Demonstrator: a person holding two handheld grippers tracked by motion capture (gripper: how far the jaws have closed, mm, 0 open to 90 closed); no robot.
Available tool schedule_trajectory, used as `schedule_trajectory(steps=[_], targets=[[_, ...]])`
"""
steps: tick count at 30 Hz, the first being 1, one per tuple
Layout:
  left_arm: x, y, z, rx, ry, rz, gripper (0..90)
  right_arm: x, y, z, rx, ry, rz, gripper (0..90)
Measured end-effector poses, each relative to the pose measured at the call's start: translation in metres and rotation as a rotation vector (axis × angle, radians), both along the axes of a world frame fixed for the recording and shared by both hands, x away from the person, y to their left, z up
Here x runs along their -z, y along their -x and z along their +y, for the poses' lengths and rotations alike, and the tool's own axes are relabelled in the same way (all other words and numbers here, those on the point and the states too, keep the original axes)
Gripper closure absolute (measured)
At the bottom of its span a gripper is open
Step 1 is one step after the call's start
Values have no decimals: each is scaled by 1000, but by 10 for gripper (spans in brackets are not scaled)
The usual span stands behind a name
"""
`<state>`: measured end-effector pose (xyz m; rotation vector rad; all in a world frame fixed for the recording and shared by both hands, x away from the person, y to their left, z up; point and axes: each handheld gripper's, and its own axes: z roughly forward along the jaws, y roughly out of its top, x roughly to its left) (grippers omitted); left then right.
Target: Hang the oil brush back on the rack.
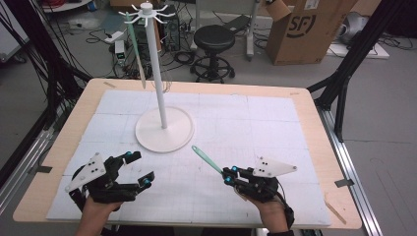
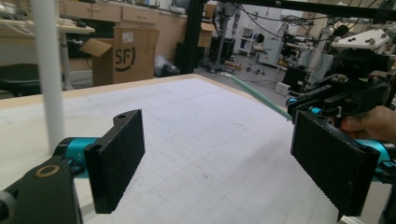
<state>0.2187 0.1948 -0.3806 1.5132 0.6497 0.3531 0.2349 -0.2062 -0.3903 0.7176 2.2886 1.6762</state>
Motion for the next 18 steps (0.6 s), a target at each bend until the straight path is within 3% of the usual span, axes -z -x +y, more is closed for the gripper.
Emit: schedule_trajectory(steps=[3,10,18], targets=[[-1,-3,-8,28,15,19,236,-2,1,8,-18,-14,-19,823],[-4,-10,-21,80,130,83,315,-6,7,28,-75,-56,-47,822],[-7,-14,-36,126,171,111,323,-14,14,47,-123,-74,-92,822]])
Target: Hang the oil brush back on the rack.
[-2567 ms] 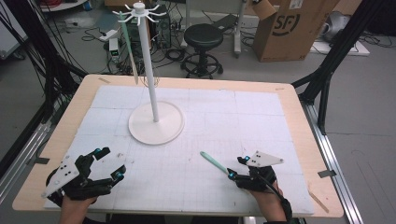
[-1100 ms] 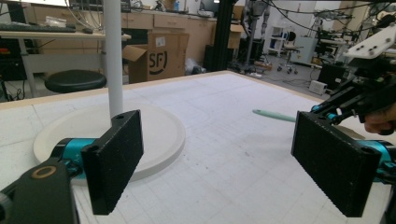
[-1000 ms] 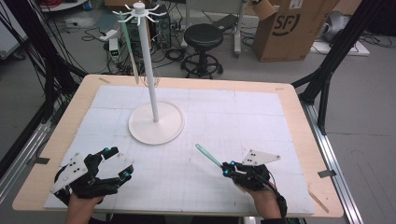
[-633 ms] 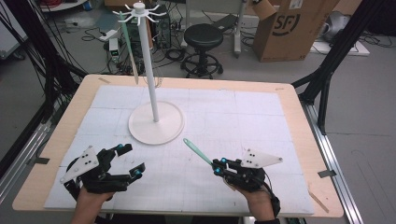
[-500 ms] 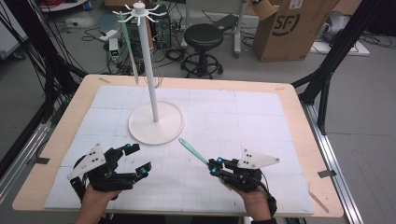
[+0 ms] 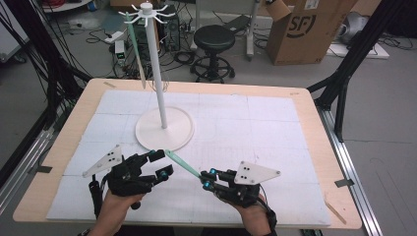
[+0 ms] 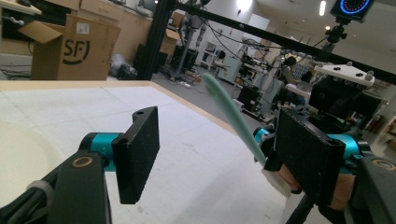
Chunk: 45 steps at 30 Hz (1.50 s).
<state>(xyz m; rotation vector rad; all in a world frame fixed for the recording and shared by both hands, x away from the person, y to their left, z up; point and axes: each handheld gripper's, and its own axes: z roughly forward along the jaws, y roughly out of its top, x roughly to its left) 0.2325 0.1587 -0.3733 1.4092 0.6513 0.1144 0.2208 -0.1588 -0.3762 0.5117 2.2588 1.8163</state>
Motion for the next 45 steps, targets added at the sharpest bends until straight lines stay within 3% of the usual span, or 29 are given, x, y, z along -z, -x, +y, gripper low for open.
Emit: schedule_trajectory(steps=[9,20,26,35,42,43,45], targets=[[-6,-4,-14,37,44,35,490,-2,3,6,4,-18,-25,821],[-9,-2,-28,25,41,43,677,-2,9,3,40,-26,-71,821],[-11,-3,-31,48,70,57,745,-3,10,5,46,-21,-74,820],[-20,3,-34,91,83,16,808,-6,12,7,36,-17,-81,819],[-31,6,-34,125,52,-40,829,-12,13,7,8,-35,-71,807],[-33,6,-34,133,41,-47,830,-13,13,7,5,-38,-67,781],[-38,6,-32,162,19,-69,831,-15,10,6,-11,-51,-50,638]])
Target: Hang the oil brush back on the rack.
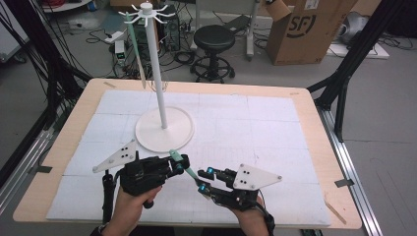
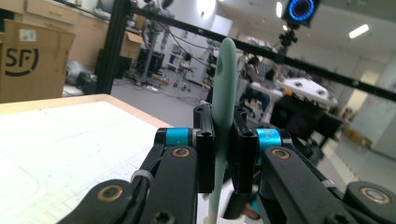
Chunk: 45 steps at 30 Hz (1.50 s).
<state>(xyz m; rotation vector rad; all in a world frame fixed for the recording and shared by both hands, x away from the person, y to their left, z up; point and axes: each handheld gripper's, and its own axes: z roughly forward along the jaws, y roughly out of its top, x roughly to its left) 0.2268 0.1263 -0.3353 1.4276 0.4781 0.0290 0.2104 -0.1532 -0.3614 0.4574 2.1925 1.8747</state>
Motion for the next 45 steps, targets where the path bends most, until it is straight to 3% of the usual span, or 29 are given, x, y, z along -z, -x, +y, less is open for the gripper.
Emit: schedule_trajectory(steps=[5,8,11,17,19,21,22,23,24,31,37,43,44,45], targets=[[-13,1,5,100,-55,-57,831,-3,-6,-5,-100,-10,47,481],[-19,0,6,153,-94,-78,831,-3,-11,-4,-227,-4,82,478],[-24,0,6,210,-94,-89,830,0,-14,1,-310,21,101,534],[-31,0,10,277,-86,-103,830,9,-15,12,-373,37,119,678],[-32,1,10,267,-92,-119,829,11,-14,14,-396,32,114,829],[-33,2,11,230,-70,-134,820,11,-13,16,-370,3,109,841],[-32,2,10,198,-59,-140,739,11,-13,17,-347,-10,101,843],[-32,2,9,158,-50,-132,563,11,-13,17,-331,-22,95,844],[-31,2,8,145,-44,-121,469,11,-13,18,-315,-44,90,844],[-28,2,5,118,-33,-137,563,7,-16,20,-260,-154,99,844],[-27,-2,3,117,-34,-124,645,8,-17,20,-252,-165,100,844],[-28,-5,2,111,-52,-110,825,8,-18,23,-221,-139,98,841],[-28,-6,2,107,-61,-113,830,8,-18,23,-219,-130,93,824],[-29,-7,4,98,-65,-117,833,8,-18,23,-206,-122,88,705]])
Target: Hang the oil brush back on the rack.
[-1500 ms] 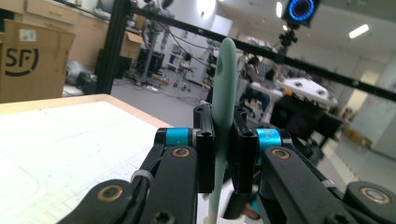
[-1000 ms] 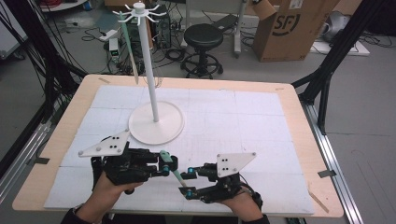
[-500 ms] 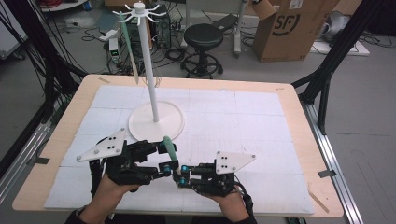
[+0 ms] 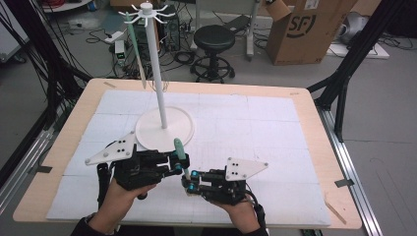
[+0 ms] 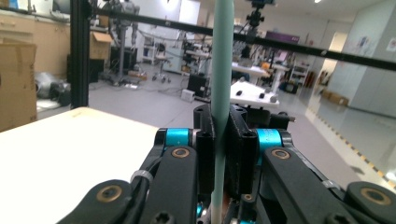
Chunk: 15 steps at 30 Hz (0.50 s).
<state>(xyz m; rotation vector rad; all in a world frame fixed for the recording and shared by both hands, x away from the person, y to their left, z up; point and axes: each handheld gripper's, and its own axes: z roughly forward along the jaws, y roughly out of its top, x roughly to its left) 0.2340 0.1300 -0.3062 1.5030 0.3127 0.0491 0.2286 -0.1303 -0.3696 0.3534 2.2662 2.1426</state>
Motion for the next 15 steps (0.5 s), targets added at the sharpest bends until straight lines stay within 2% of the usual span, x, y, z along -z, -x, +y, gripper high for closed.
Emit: schedule_trajectory(steps=[1,4,5,7,9,15], targets=[[-1,-2,2,0,-1,5,834,-1,1,-1,33,18,-4,584],[-8,-10,12,-22,-8,-6,835,-2,3,-8,129,101,-36,472],[-11,-13,15,-36,-19,-10,836,-2,3,-11,148,115,-49,443],[-16,-19,20,-47,-30,-13,836,-1,2,-20,201,152,-50,405],[-23,-27,26,-57,-42,-14,836,0,1,-29,243,169,-48,388],[-46,-59,42,-79,-39,-8,836,0,1,-56,326,169,-51,383]])
